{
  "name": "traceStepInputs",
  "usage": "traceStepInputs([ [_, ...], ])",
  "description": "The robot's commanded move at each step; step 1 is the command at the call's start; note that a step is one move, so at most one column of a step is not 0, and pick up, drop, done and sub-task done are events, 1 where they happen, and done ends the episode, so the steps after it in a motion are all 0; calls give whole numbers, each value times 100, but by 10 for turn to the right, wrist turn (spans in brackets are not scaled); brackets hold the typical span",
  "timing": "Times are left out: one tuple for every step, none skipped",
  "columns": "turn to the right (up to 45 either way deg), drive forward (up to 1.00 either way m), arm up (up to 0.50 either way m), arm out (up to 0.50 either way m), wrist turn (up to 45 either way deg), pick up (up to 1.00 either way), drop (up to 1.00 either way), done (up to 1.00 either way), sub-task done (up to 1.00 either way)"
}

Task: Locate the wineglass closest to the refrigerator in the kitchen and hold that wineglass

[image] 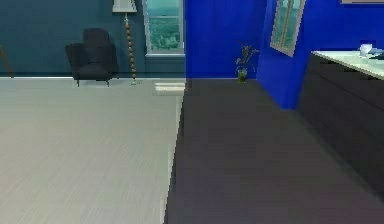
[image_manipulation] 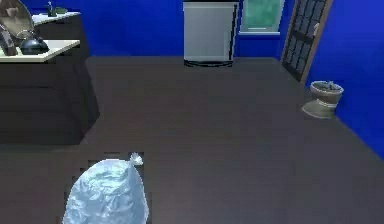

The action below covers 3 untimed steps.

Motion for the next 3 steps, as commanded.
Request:
traceStepInputs([
  [0, 100, 0, 0, 0, 0, 0, 0, 0],
  [330, 0, 0, 0, 0, 0, 0, 0, 0],
  [0, 100, 0, 0, 0, 0, 0, 0, 0],
])
